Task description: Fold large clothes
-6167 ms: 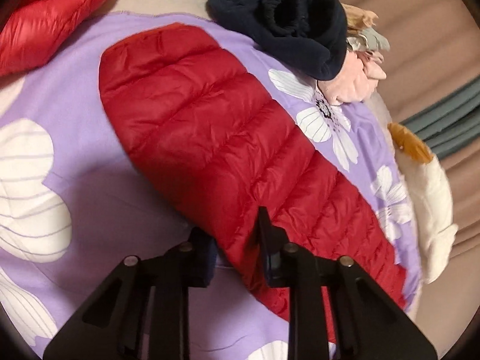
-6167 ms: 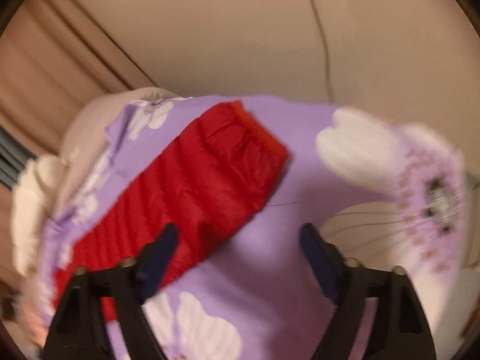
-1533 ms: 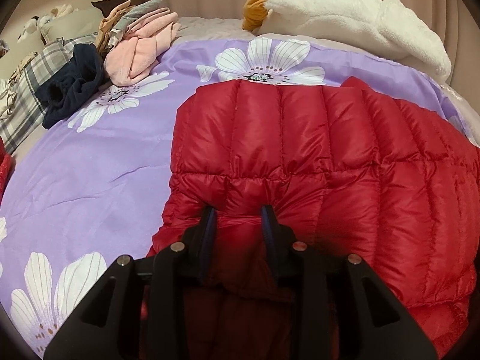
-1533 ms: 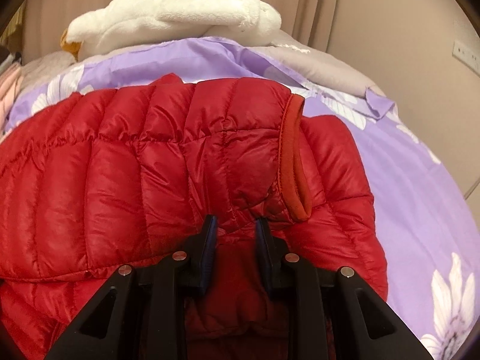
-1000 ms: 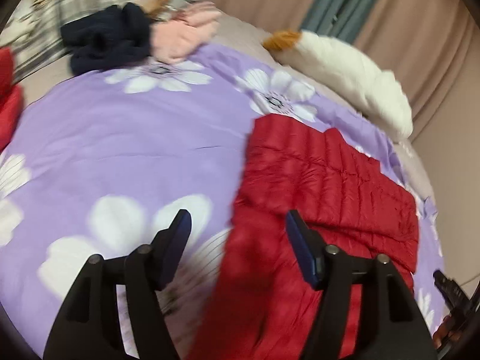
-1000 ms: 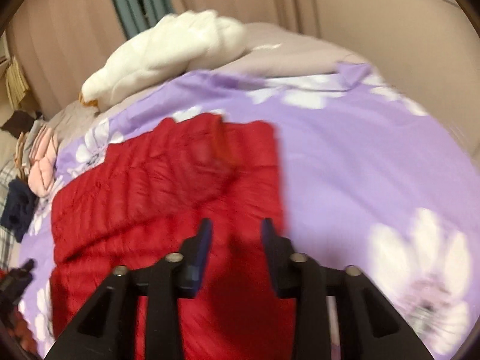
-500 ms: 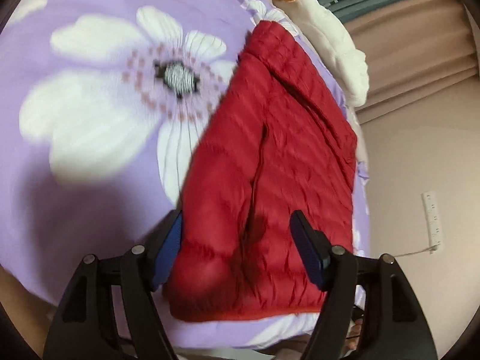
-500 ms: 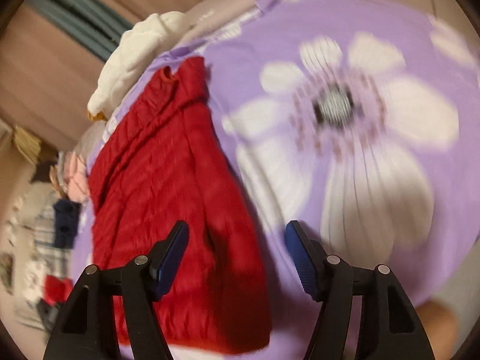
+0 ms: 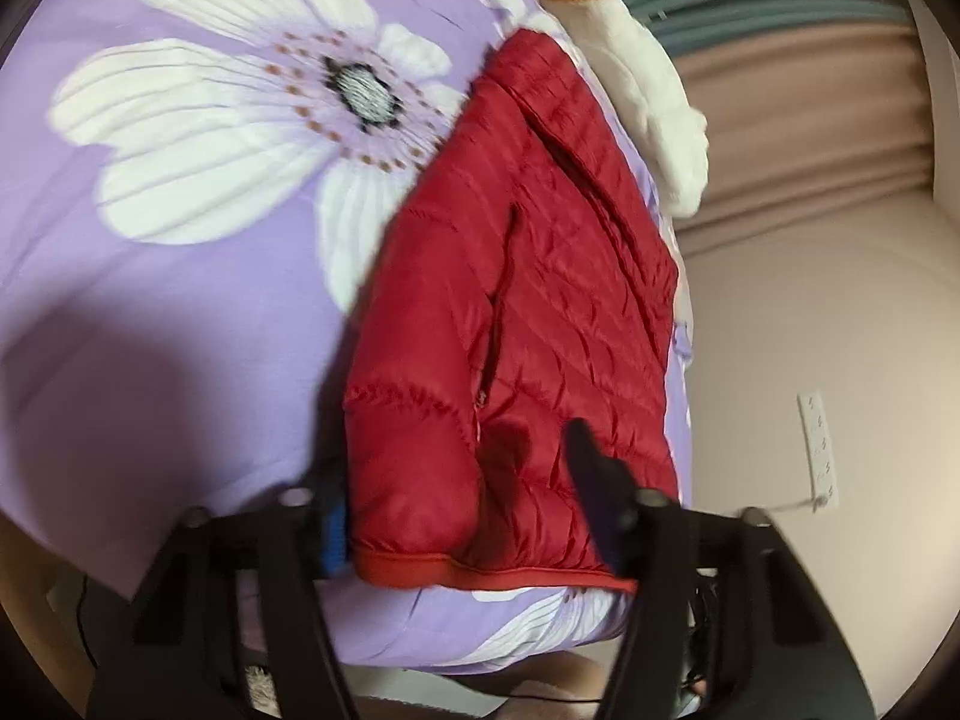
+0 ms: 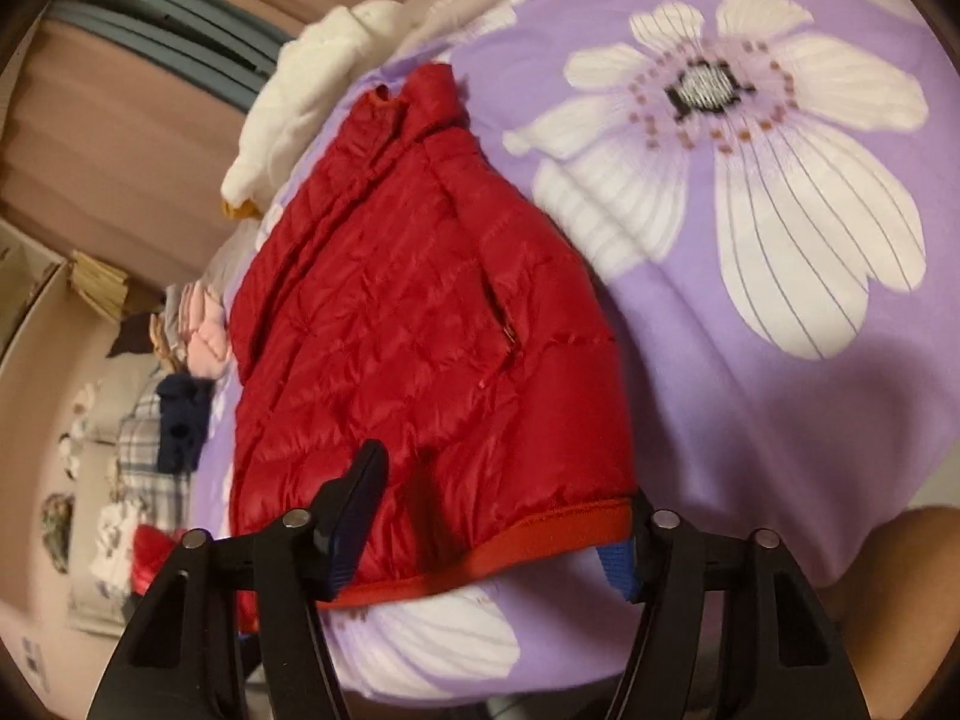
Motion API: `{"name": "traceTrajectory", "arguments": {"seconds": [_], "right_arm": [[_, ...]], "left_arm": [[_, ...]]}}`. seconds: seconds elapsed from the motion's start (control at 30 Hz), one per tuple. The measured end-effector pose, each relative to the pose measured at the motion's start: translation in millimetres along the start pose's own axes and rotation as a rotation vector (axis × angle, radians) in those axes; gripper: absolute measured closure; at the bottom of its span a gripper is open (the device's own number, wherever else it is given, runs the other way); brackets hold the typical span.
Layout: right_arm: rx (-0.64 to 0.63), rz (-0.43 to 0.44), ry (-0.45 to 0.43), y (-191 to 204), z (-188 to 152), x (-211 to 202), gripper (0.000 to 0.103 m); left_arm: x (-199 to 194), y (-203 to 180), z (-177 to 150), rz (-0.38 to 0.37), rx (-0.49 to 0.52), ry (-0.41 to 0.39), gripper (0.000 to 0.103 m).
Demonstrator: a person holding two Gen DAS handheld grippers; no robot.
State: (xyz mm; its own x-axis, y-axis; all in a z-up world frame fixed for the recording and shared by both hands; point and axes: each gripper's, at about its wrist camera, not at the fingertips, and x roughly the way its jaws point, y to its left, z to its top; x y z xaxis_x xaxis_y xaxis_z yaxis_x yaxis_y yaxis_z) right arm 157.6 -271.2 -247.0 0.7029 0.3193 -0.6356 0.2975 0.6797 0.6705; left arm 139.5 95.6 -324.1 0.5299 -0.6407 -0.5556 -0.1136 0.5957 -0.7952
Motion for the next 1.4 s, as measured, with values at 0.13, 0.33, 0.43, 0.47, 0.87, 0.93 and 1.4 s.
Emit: {"name": "traceTrajectory", "arguments": {"seconds": [0.13, 0.33, 0.43, 0.47, 0.87, 0.93, 1.4], "right_arm": [[-0.029, -0.013, -0.018, 4, 1, 1, 0.075], [-0.067, 0.026, -0.056, 5, 4, -14, 0.085], [-0.086, 0.046, -0.082, 16, 8, -25, 0.085], [-0.094, 0.053, -0.096, 21, 10, -30, 0.085], [-0.170, 0.128, -0.236, 66, 59, -47, 0.085], [-0.192, 0.128, -0.265, 76, 72, -45, 0.085], [-0.333, 0.104, -0.402, 139, 168, -6, 0.085]], "left_arm": [[18, -4, -1, 0.033, 0.033, 0.022, 0.082], [4, -18, 5, 0.082, 0.092, -0.041, 0.085], [-13, -42, 2, 0.107, 0.197, -0.103, 0.087], [-19, -50, 1, 0.116, 0.228, -0.133, 0.087], [-24, -134, 55, 0.124, 0.423, -0.281, 0.086], [-19, -151, 71, 0.128, 0.446, -0.311, 0.086], [29, -215, 182, 0.092, 0.480, -0.430, 0.086]]}}
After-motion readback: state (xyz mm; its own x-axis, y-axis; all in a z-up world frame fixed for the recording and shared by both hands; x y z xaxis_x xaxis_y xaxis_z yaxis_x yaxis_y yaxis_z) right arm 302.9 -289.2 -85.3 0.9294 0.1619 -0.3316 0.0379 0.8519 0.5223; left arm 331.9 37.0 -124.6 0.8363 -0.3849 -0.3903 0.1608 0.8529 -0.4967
